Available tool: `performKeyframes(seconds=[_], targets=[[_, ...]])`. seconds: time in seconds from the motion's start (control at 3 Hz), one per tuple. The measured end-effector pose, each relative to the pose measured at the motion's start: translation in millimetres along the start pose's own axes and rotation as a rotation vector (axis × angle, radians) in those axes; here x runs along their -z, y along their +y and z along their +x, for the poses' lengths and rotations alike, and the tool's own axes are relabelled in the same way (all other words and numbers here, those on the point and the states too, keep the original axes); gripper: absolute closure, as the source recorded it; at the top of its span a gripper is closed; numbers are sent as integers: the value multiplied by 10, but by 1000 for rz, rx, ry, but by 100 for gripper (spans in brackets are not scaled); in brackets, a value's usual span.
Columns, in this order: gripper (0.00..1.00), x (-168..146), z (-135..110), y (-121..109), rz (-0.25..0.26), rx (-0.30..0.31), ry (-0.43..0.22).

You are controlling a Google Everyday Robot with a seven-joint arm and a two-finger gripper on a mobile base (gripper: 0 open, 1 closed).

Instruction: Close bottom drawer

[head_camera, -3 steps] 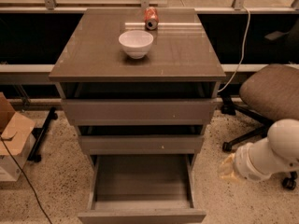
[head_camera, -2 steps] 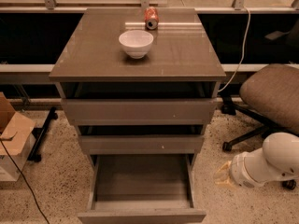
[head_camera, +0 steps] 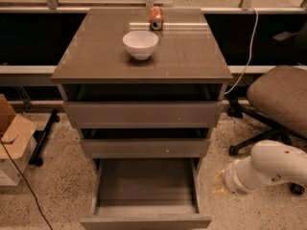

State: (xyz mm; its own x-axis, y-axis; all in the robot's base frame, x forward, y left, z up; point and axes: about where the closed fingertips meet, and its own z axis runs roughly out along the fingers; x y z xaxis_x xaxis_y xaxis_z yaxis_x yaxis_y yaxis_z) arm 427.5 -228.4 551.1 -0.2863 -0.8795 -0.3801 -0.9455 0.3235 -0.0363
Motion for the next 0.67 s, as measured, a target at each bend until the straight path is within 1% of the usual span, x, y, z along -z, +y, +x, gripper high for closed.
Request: performKeyframes(seconds=[0.33,0.67], targets=[[100,-376,39,8,-46,-14,-16],[100,-772,70,-7,-98,-19,-48]])
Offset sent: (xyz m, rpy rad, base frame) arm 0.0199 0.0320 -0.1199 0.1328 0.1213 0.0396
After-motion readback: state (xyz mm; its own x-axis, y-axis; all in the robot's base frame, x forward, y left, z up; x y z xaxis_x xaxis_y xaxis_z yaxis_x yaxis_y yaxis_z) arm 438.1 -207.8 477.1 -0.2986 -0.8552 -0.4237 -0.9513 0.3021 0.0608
